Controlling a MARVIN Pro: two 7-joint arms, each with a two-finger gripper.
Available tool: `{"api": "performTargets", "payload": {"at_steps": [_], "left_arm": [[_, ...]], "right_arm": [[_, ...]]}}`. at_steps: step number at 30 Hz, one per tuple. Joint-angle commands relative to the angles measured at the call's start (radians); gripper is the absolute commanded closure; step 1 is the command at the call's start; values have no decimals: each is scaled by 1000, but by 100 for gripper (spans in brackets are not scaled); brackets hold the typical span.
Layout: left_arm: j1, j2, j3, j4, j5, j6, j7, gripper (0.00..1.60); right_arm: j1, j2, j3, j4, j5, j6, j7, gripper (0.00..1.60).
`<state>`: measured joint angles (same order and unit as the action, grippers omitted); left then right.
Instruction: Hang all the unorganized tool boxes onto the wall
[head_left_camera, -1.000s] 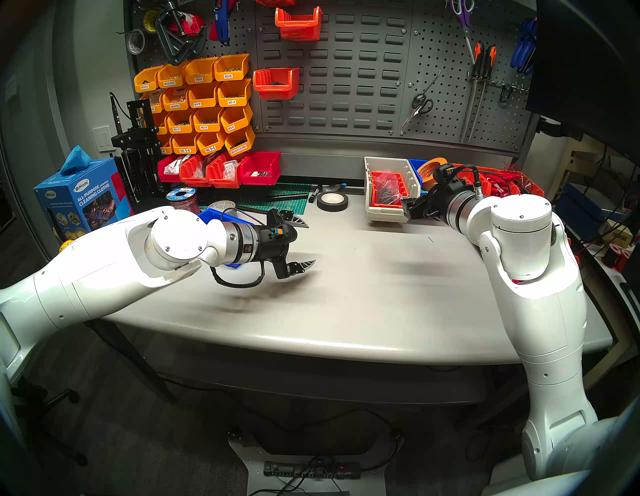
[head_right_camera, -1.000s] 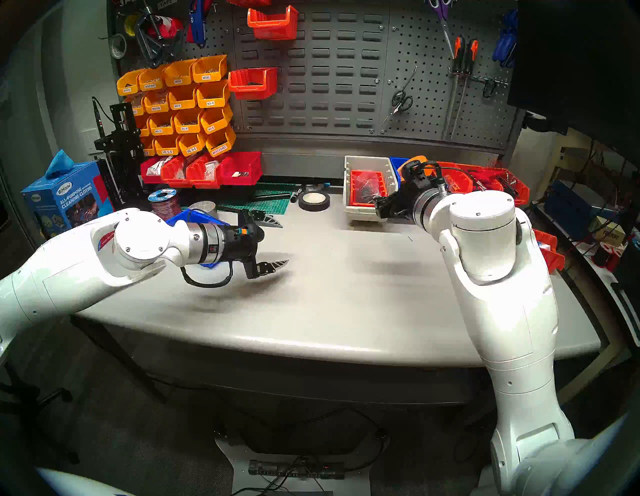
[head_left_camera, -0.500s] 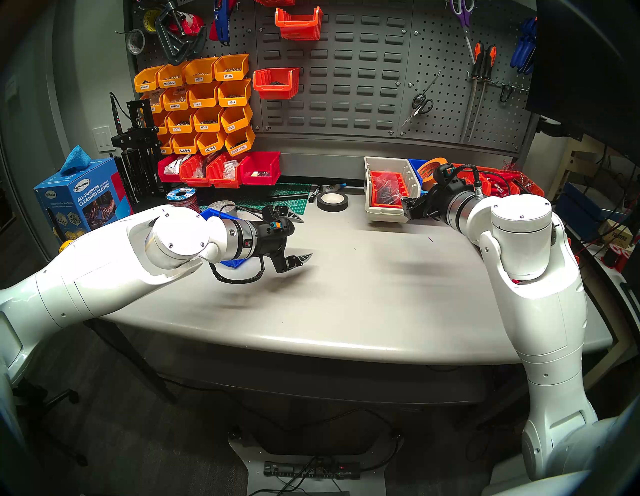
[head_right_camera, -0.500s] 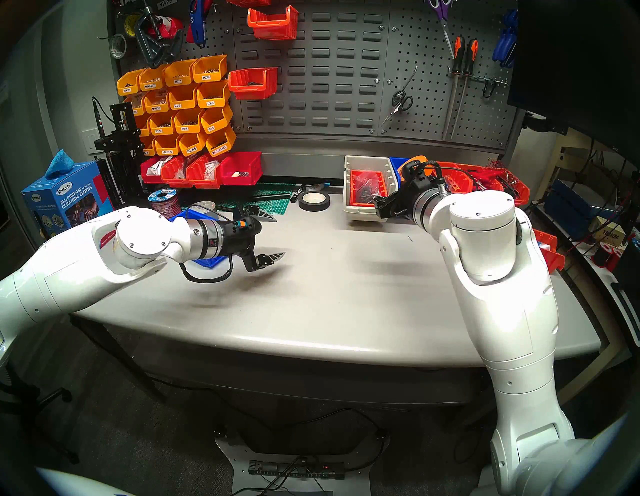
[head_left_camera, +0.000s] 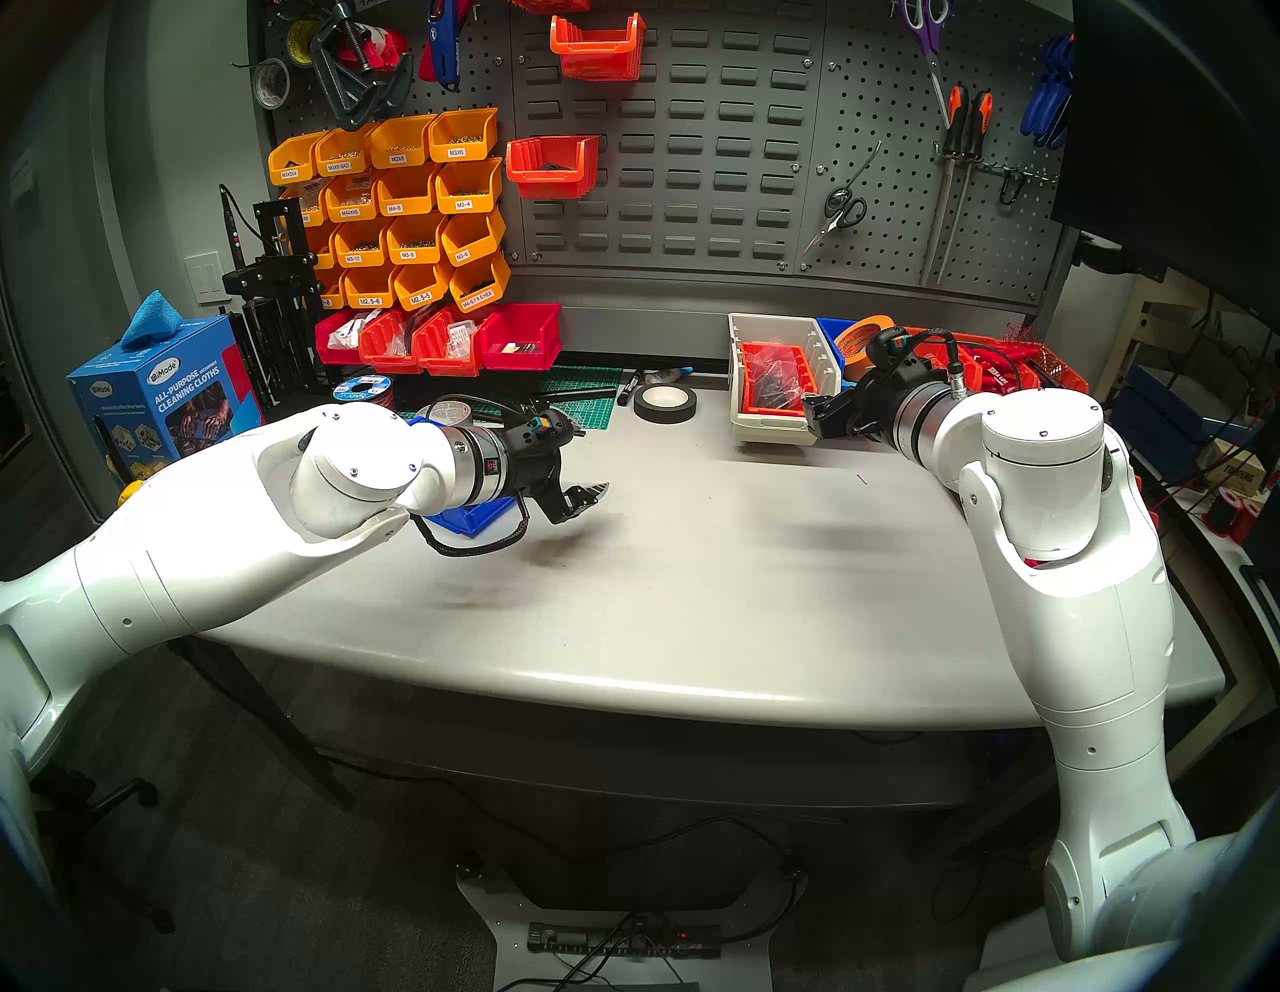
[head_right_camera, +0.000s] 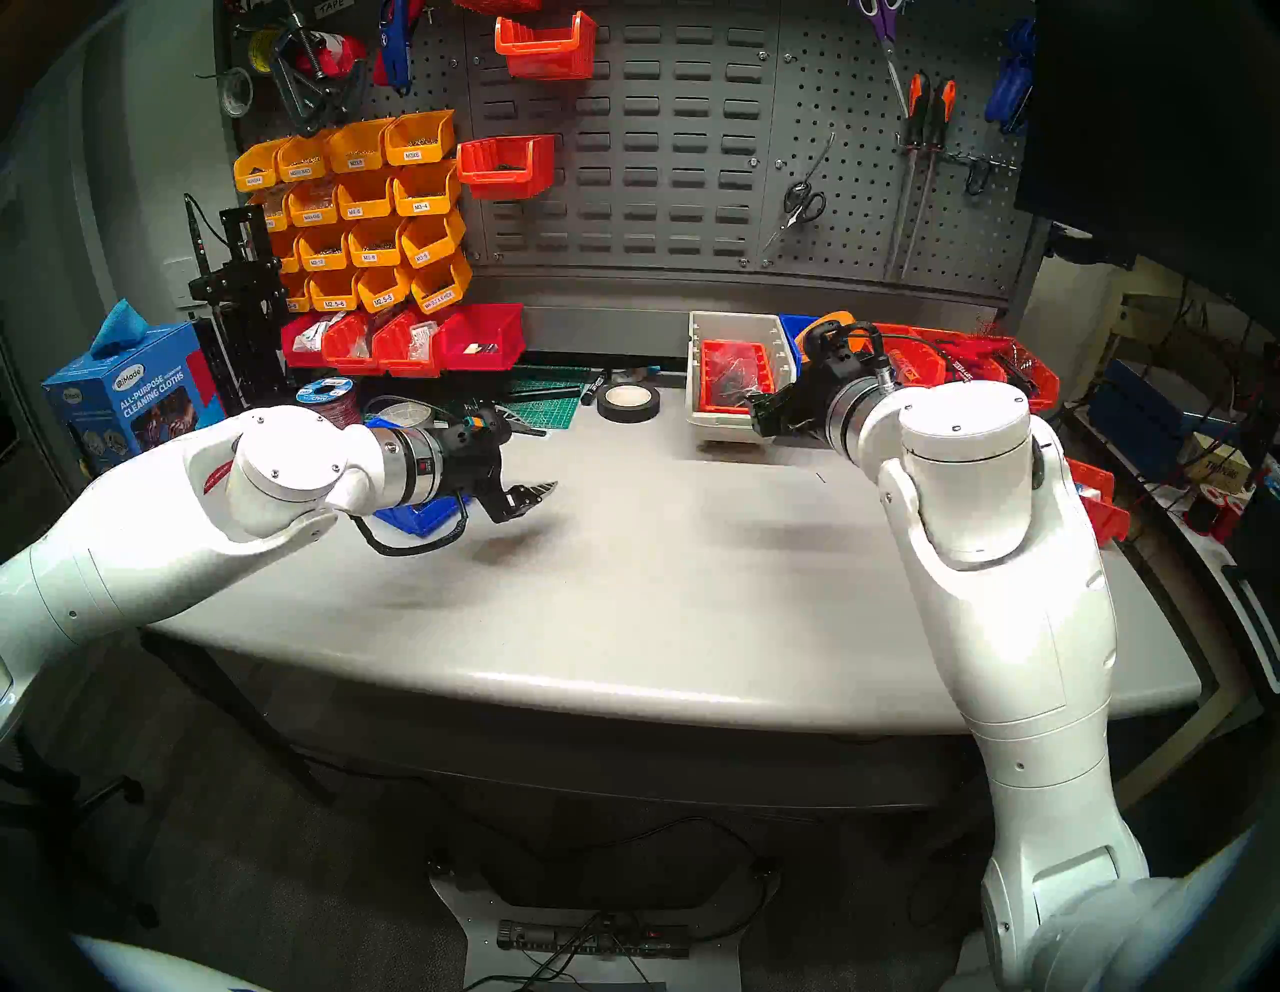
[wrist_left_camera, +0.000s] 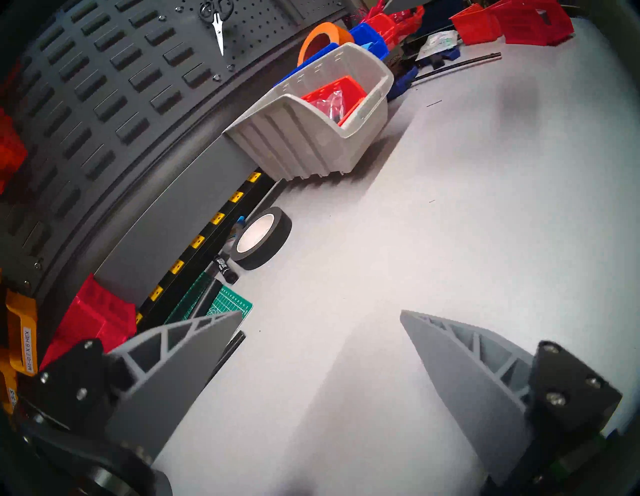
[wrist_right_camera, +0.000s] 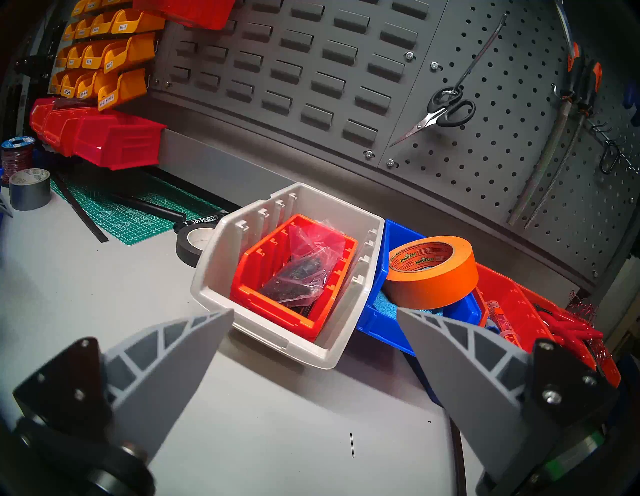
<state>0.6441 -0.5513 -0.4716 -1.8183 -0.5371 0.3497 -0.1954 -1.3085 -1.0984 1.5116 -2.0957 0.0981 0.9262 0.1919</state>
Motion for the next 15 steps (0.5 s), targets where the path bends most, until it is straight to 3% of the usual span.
{"api": "performTargets", "payload": {"at_steps": [1,15], "left_arm": [[-6,-4,-22,-7,-23,30,35,0],[4,2,-51,-49,-87,156,149,0]], "right_arm": [[13,-2,2,-9,2,-3,1,0],[13,-2,2,-9,2,-3,1,0]]}}
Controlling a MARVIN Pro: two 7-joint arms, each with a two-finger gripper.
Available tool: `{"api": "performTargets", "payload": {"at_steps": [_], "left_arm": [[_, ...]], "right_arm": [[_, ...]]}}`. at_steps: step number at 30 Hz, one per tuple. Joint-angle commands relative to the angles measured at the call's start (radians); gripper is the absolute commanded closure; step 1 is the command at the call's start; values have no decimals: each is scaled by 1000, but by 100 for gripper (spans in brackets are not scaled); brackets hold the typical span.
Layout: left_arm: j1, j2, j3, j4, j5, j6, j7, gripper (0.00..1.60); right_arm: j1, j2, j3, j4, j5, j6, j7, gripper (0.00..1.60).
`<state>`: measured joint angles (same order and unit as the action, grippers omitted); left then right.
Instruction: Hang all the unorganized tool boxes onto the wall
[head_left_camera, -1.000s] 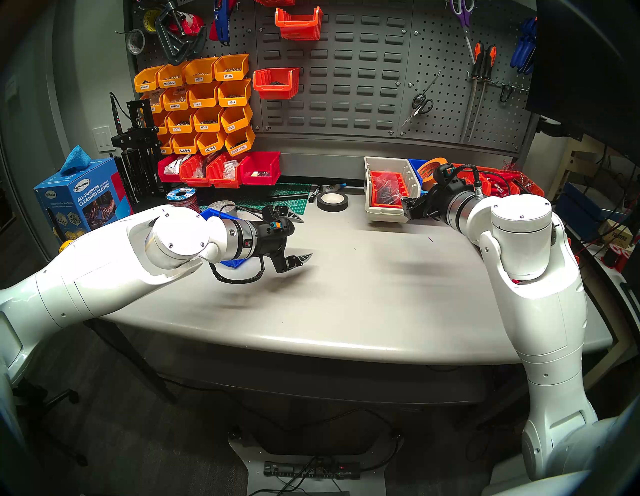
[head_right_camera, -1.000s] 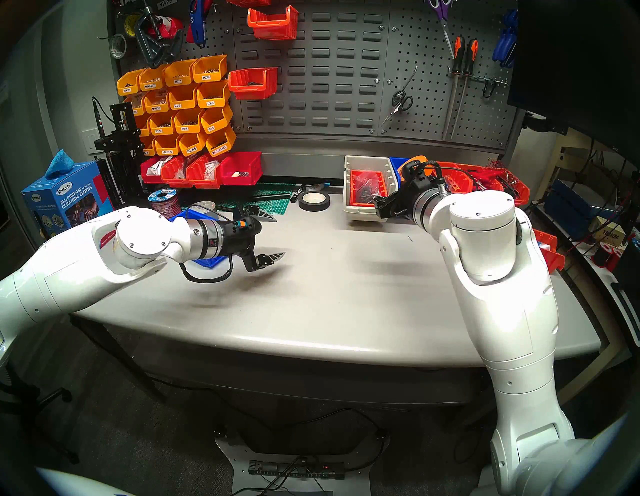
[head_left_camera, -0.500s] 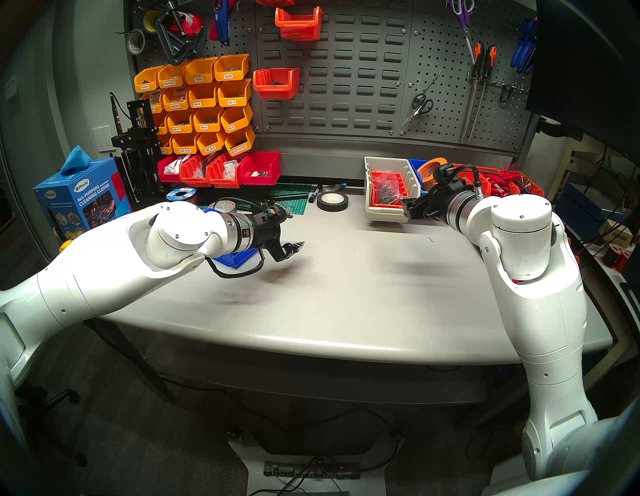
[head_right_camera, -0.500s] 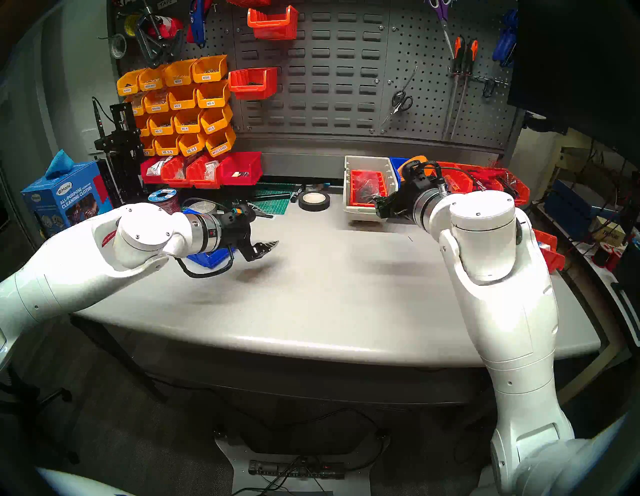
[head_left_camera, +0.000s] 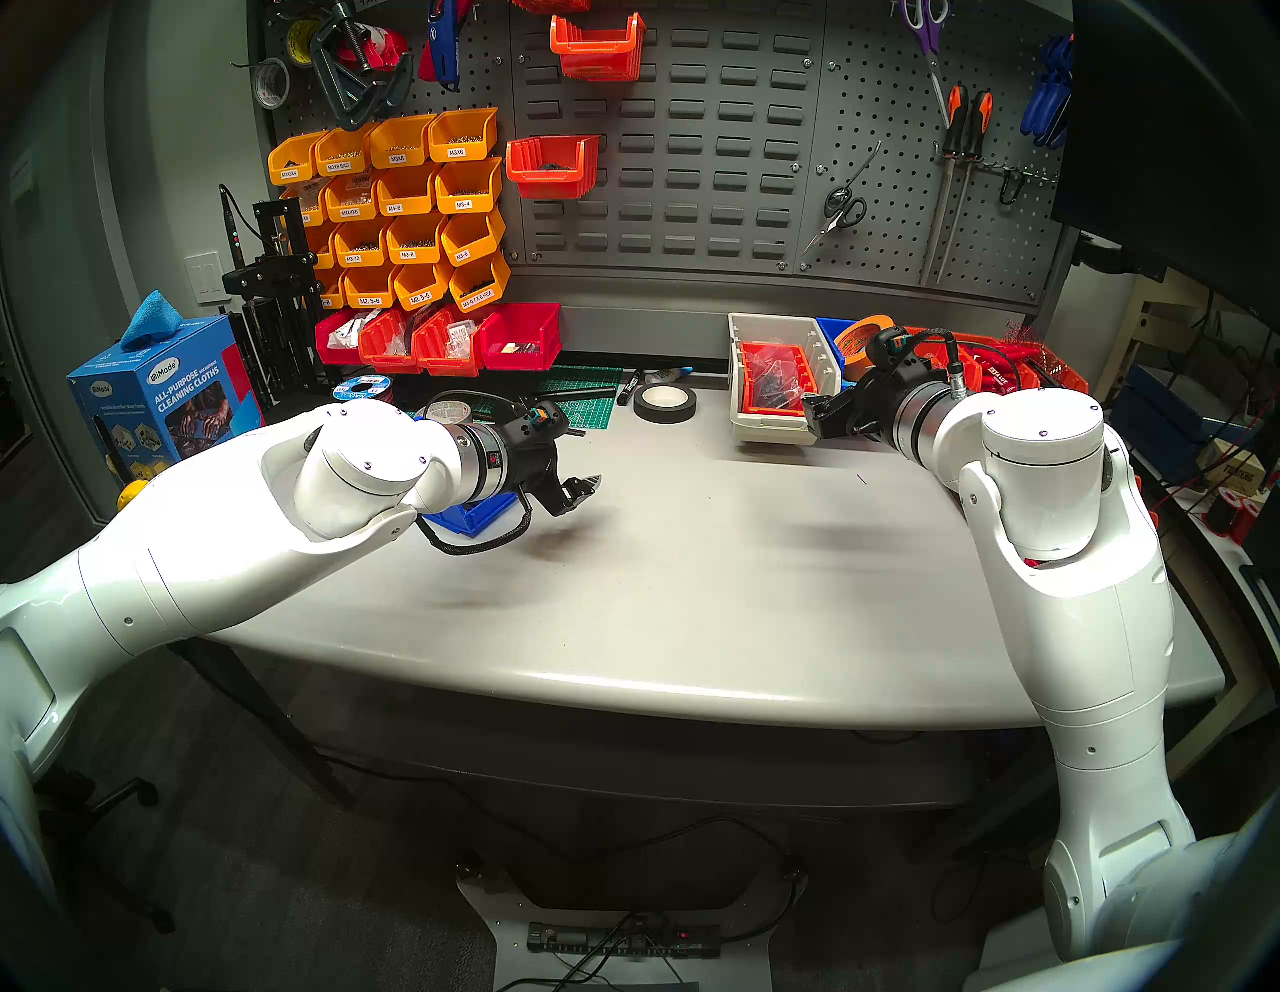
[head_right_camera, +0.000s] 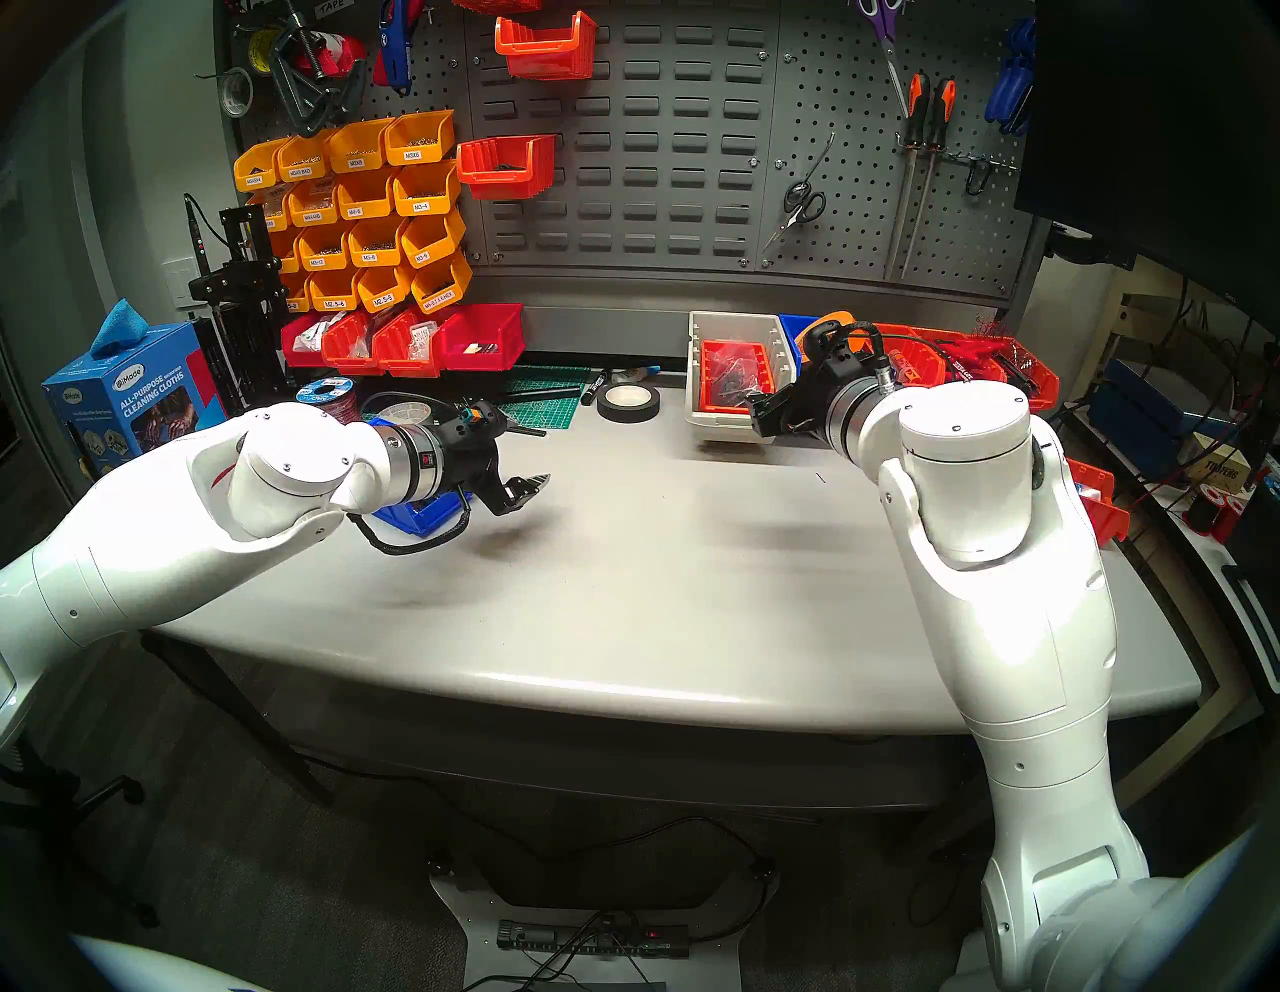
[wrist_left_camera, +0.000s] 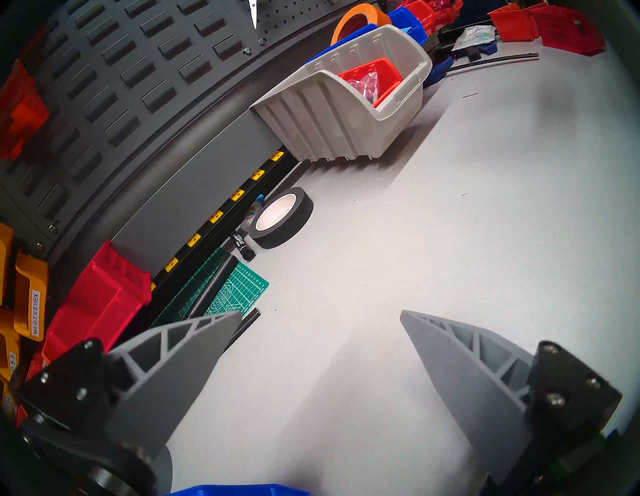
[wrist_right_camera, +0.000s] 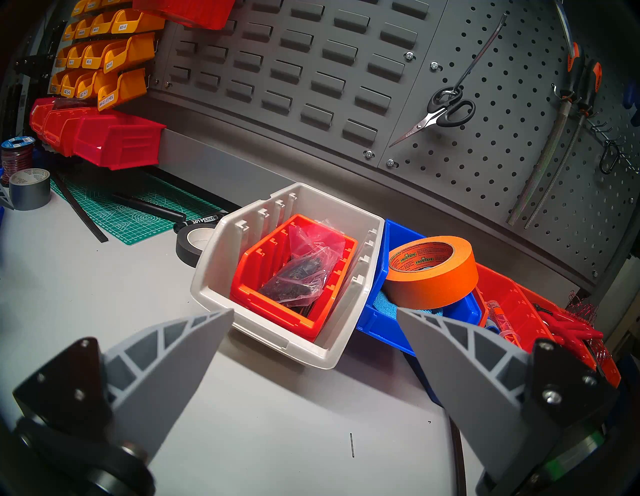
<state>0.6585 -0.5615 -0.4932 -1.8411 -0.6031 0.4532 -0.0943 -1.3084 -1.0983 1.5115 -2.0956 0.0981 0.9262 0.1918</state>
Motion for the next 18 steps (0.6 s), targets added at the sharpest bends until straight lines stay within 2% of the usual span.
{"api": "performTargets", "payload": {"at_steps": [1,8,14,18], "left_arm": [[-11,14,-32,-32,-27,61,52,0],[-16,37,-55,-99,-59,120,80,0],[10,69,-98,-142,-141,148,128,0],[35,88,-138,-161,-226,158,179,0]], "right_arm": [[13,-2,2,-9,2,-3,1,0],[13,-2,2,-9,2,-3,1,0],[13,-2,2,-9,2,-3,1,0],[13,-2,2,-9,2,-3,1,0]]}}
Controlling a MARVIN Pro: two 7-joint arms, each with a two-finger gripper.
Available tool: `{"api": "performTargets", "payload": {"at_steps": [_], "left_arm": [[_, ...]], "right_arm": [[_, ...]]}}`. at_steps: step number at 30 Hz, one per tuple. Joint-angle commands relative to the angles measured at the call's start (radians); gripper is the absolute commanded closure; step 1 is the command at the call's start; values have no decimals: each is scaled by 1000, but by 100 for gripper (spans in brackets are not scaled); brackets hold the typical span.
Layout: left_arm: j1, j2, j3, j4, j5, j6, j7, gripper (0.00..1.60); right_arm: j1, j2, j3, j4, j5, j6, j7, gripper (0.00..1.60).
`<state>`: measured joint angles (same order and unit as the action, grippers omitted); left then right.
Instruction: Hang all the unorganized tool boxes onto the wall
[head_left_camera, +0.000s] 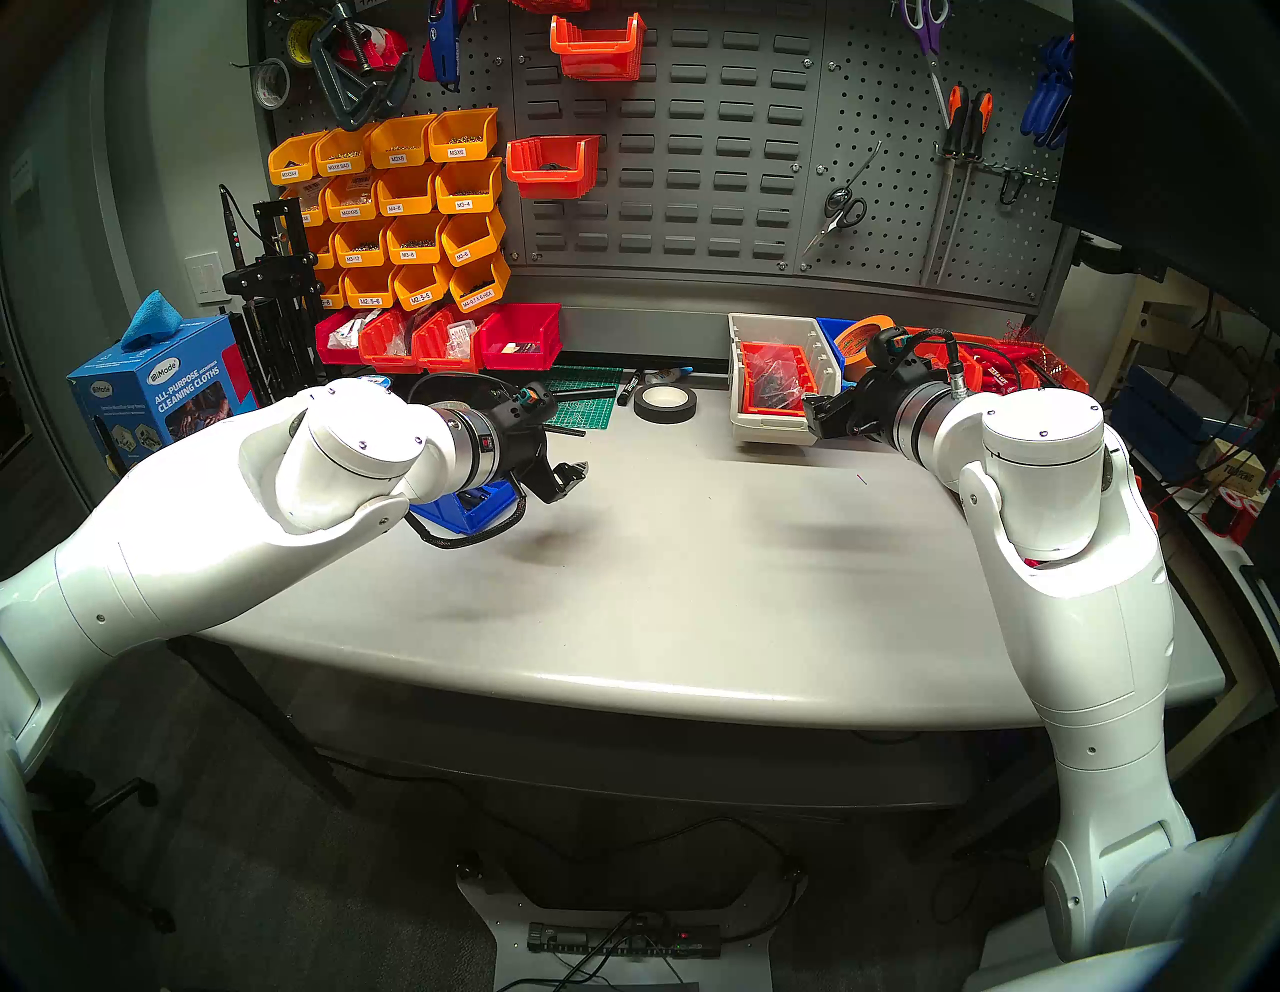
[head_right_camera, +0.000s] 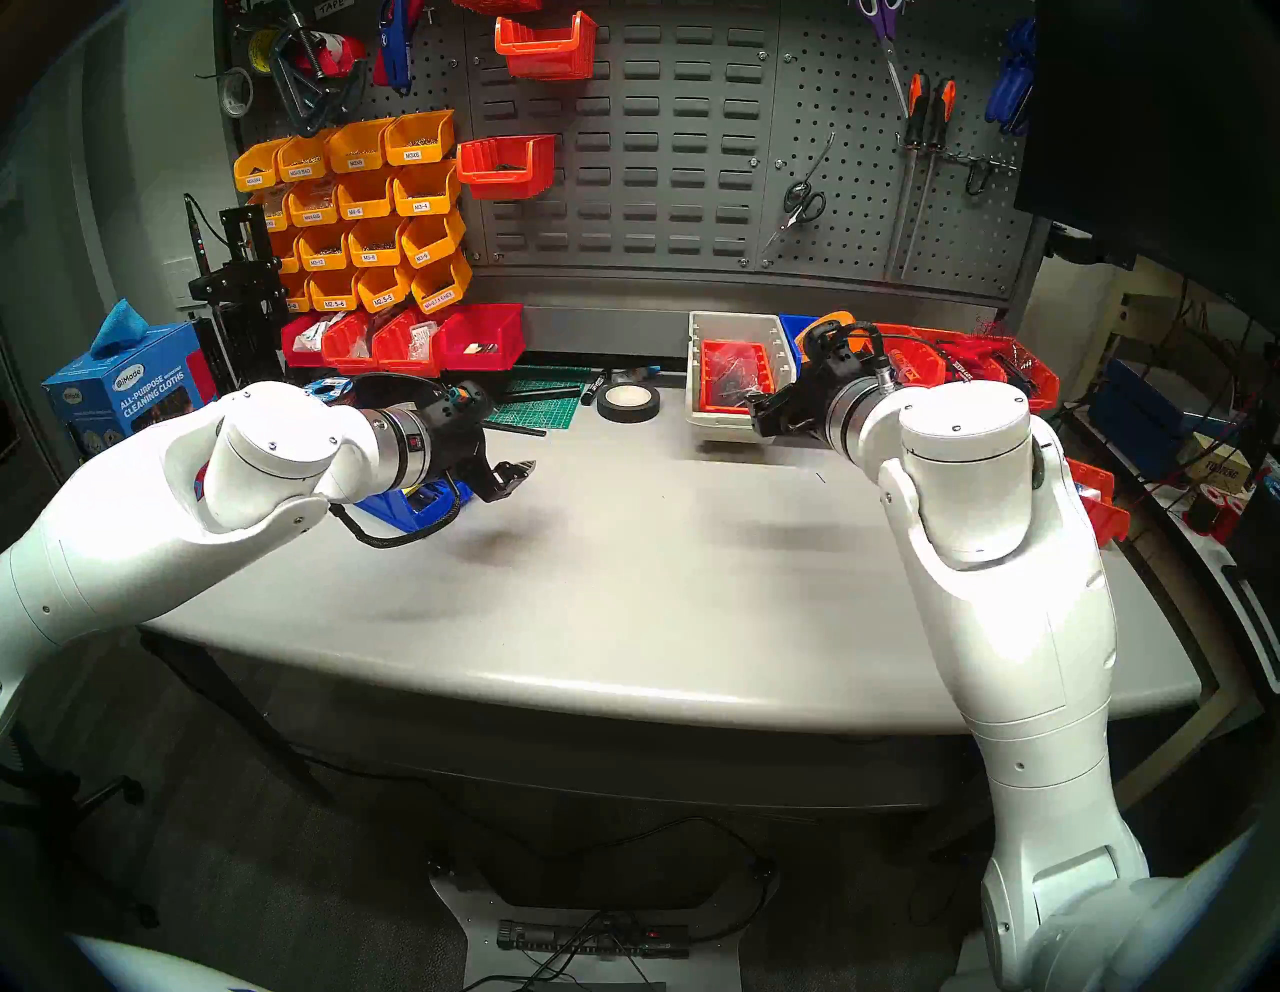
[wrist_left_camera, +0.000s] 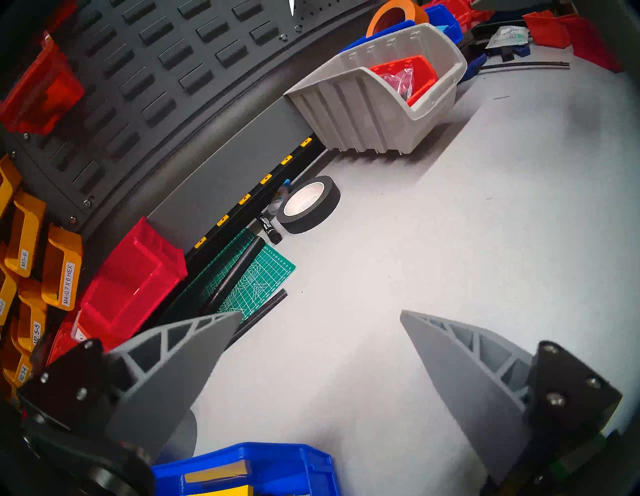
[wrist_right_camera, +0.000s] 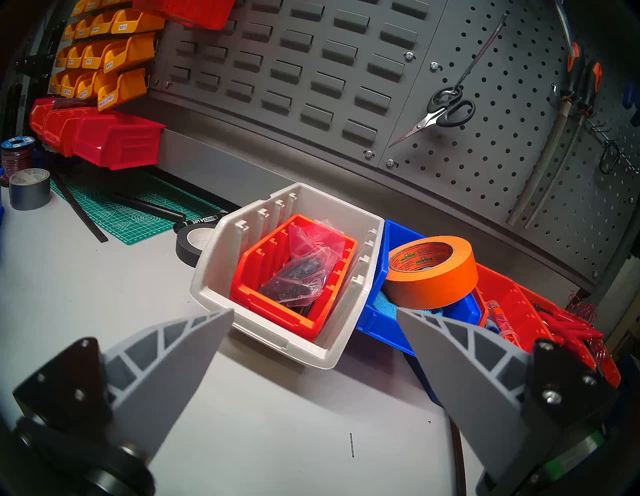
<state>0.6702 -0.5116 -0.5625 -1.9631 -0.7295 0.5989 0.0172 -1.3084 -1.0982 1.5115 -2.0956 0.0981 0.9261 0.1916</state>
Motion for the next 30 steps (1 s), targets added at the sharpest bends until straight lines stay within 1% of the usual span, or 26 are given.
{"api": "performTargets", "payload": {"at_steps": [1,4,10,15,25,30], "left_arm": [[29,42,-77,-44,-113,18,86,0],[50,52,-100,-50,-165,14,126,0],[79,58,-130,-47,-235,-9,189,0],[86,56,-138,-39,-257,-20,217,0],[113,53,-174,-20,-339,-50,277,0],[127,59,-180,-17,-363,-65,286,0]], "right_arm": [[13,-2,2,-9,2,-3,1,0],[13,-2,2,-9,2,-3,1,0],[13,-2,2,-9,2,-3,1,0],[13,-2,2,-9,2,-3,1,0],[13,-2,2,-9,2,-3,1,0],[13,-2,2,-9,2,-3,1,0]]}}
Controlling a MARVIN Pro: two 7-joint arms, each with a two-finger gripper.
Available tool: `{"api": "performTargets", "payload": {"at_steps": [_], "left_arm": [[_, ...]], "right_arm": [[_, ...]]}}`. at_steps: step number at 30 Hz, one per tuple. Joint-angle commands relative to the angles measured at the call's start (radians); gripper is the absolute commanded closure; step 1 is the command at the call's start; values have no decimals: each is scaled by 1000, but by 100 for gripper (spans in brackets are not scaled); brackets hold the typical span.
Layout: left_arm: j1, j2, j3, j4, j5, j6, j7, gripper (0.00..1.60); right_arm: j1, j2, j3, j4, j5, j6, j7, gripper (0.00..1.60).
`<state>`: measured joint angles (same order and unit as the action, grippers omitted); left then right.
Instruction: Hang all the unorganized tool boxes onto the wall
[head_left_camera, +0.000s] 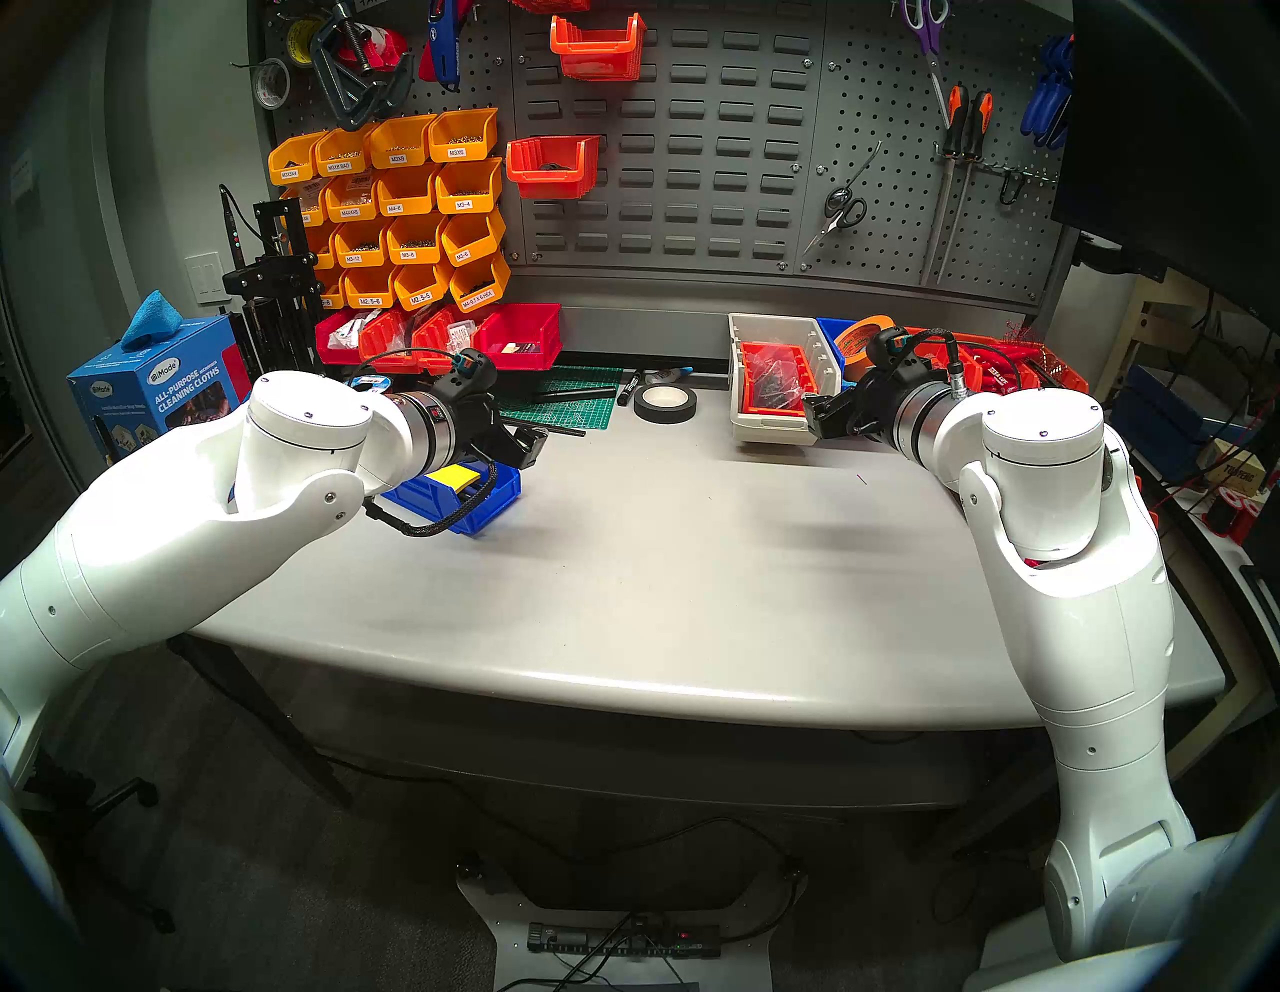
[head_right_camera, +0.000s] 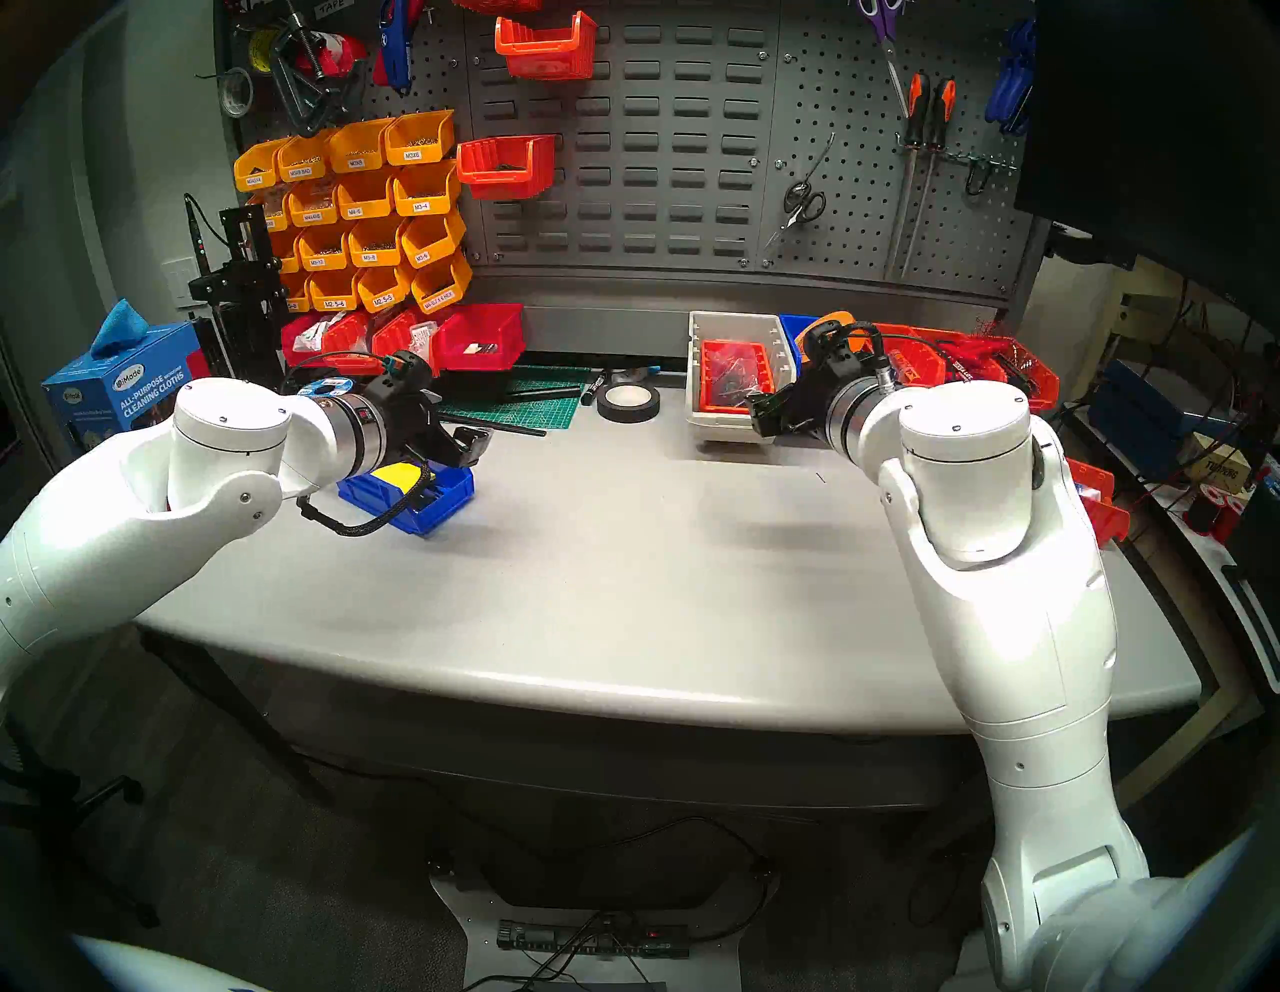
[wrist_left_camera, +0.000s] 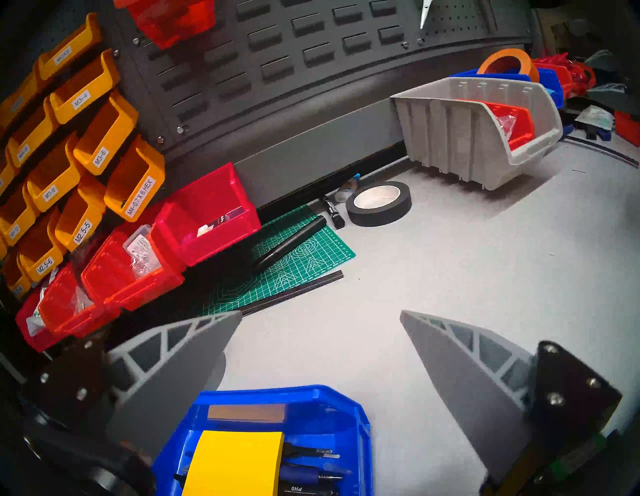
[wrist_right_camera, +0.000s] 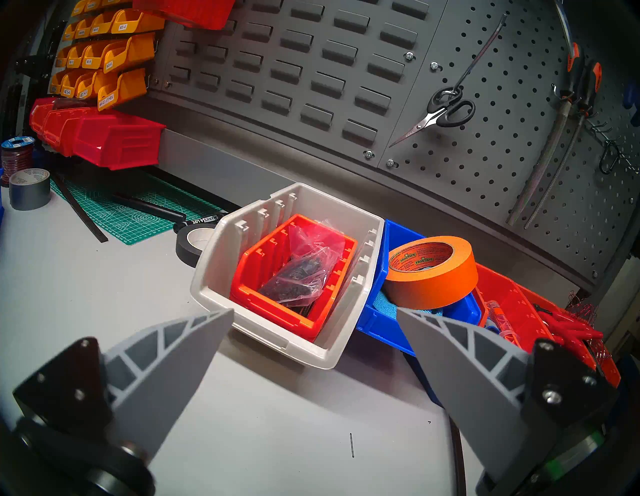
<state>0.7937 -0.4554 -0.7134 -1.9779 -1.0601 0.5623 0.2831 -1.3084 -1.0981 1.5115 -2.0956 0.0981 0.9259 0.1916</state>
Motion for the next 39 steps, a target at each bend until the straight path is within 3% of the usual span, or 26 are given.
{"api": "performTargets", "payload": {"at_steps": [1,12,39], "left_arm": [[6,3,-28,-2,-34,-30,23,0],[52,27,-35,4,-81,-80,55,0],[66,59,-38,-15,-100,-97,62,0]], "right_arm": [[13,-2,2,-9,2,-3,1,0],[13,-2,2,-9,2,-3,1,0],[13,-2,2,-9,2,-3,1,0]]}}
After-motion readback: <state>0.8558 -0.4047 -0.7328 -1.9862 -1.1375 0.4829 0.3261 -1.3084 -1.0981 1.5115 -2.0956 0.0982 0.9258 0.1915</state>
